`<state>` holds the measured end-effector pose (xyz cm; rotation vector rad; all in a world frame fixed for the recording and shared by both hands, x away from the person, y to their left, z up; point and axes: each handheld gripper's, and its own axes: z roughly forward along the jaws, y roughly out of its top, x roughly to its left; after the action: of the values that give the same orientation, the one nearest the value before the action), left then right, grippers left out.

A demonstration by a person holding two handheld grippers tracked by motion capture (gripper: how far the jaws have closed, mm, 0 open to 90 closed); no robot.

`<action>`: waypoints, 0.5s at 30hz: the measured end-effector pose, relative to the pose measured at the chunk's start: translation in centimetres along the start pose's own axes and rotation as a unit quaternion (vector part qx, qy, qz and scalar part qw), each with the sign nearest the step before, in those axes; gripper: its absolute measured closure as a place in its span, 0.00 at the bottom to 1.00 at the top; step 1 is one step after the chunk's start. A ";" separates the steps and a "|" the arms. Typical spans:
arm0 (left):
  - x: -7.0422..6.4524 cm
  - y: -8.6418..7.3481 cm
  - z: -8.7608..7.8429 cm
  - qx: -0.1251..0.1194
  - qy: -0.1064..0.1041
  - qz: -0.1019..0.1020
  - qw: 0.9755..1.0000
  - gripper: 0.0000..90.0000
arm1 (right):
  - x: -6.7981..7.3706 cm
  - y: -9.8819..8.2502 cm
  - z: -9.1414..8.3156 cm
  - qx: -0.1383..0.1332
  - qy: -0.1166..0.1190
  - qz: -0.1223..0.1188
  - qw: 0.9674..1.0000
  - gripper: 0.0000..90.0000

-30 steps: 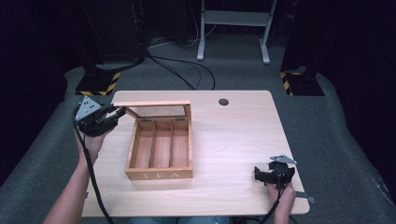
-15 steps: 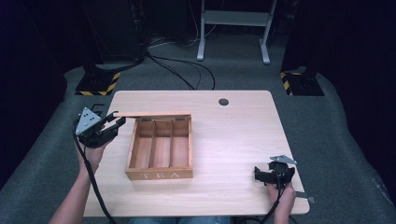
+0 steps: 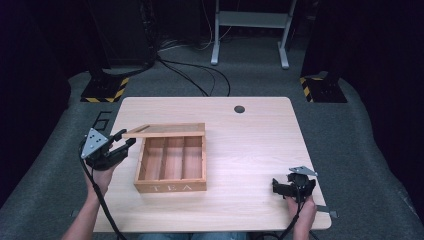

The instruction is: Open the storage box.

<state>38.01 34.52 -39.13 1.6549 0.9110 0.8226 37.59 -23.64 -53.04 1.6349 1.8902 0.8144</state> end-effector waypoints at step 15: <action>-1.1 -3.8 -1.1 0.016 -0.020 -0.018 1.000 0.56 | 0.0 0.0 0.0 0.001 0.000 -0.002 1.000 0.00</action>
<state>35.86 34.81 -42.68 1.6715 0.9281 0.7510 37.60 -23.67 -53.03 1.6307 1.8941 0.8106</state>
